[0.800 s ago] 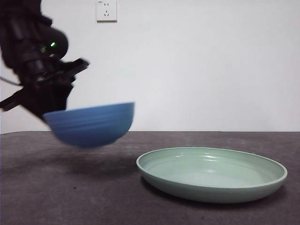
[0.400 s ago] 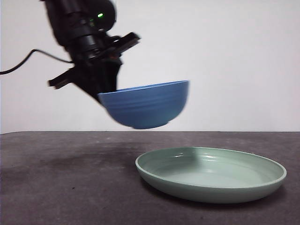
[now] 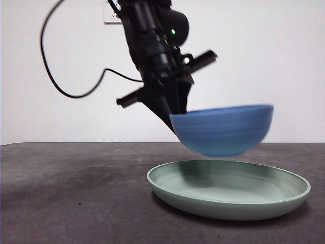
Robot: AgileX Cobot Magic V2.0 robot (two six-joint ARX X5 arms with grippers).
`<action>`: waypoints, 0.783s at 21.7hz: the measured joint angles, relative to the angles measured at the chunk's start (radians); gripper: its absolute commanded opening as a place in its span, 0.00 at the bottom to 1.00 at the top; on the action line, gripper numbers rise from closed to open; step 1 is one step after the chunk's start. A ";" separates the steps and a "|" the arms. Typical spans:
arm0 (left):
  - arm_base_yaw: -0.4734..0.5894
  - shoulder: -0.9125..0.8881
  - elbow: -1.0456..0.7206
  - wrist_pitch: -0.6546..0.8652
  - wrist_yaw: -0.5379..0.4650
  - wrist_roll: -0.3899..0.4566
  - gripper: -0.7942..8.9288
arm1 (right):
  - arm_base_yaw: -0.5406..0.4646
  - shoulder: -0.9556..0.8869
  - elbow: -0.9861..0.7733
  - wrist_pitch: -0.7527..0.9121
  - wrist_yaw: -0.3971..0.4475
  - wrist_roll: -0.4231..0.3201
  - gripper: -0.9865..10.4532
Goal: Pick up the blue bowl, put it on the green plate, put it on desk
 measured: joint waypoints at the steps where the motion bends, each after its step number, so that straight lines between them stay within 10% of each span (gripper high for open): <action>1: -0.005 0.023 0.014 -0.011 -0.002 0.005 0.10 | 0.001 0.000 0.000 0.000 0.000 0.000 0.56; 17: -0.033 0.087 0.015 -0.010 -0.075 0.019 0.10 | 0.019 0.000 0.000 0.000 -0.002 0.000 0.56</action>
